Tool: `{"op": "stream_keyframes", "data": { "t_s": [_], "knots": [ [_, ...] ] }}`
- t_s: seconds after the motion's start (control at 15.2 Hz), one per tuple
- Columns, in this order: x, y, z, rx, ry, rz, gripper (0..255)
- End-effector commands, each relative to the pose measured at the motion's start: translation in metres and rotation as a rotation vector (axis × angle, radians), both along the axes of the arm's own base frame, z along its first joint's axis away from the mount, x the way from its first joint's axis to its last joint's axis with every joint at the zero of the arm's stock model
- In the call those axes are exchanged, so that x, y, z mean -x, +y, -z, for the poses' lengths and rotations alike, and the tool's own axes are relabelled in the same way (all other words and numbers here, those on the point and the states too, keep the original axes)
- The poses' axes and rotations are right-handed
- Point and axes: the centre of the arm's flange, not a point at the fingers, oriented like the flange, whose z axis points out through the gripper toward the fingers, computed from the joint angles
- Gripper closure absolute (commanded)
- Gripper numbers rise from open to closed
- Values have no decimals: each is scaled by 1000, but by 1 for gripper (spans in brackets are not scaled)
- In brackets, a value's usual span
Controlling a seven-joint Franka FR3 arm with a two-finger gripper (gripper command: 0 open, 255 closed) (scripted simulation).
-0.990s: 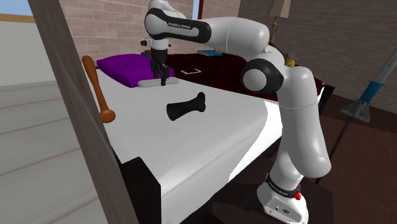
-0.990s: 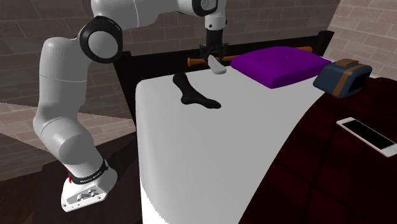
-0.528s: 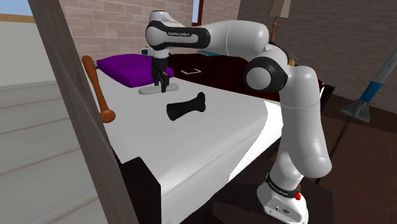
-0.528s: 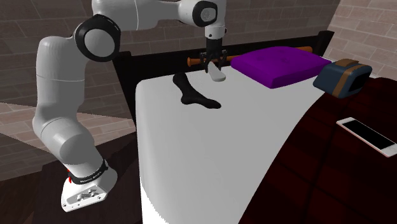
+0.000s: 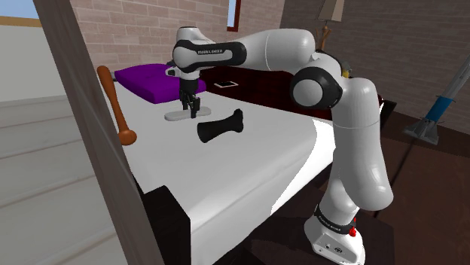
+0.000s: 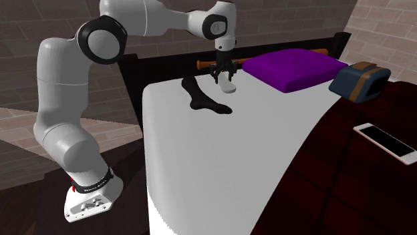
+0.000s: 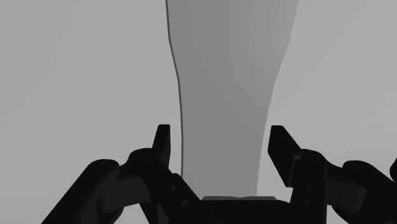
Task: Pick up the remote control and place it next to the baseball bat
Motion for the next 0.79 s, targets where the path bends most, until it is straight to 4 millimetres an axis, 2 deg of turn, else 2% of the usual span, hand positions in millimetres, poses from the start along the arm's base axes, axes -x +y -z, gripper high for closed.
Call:
{"op": "stream_keyframes", "data": {
  "t_s": [0.0, 0.13, 0.66, 0.73],
  "knots": [
    [0, 0, 11, 0, -1, 0, 255],
    [0, 0, 20, 0, -1, 0, 255],
    [0, 0, 20, 0, -1, 0, 255],
    [0, -1, 20, 0, -1, 0, 0]
  ]
}}
